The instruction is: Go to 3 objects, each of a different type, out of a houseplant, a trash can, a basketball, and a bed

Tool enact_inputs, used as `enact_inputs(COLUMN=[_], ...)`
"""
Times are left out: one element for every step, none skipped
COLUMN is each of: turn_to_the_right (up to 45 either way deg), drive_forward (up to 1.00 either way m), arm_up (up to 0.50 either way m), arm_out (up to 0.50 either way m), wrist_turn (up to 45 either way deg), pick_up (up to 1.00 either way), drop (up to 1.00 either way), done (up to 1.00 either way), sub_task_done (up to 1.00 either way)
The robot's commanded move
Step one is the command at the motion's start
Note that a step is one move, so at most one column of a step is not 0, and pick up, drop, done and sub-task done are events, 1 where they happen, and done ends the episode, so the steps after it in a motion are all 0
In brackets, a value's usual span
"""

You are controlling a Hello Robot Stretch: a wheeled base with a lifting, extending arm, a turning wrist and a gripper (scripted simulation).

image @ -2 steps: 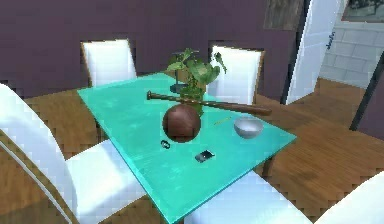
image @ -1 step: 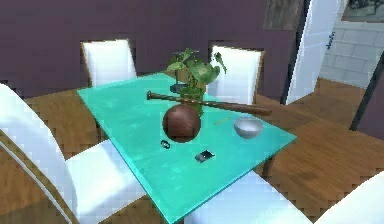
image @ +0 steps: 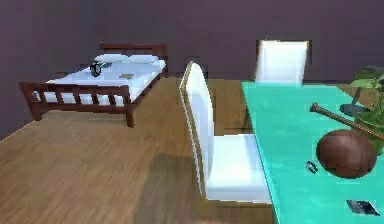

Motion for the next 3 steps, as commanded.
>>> enact_inputs(turn_to_the_right=[-42.0,0.0,-45.0], drive_forward=[0.0,0.25,0.0], arm_up=[0.0,0.0,0.0], arm_out=[0.0,0.0,0.0], wrist_turn=[0.0,0.0,0.0], pick_up=[0.0,0.0,0.0], drop=[0.0,0.0,0.0], done=[0.0,0.0,0.0], sub_task_done=[0.0,0.0,0.0])
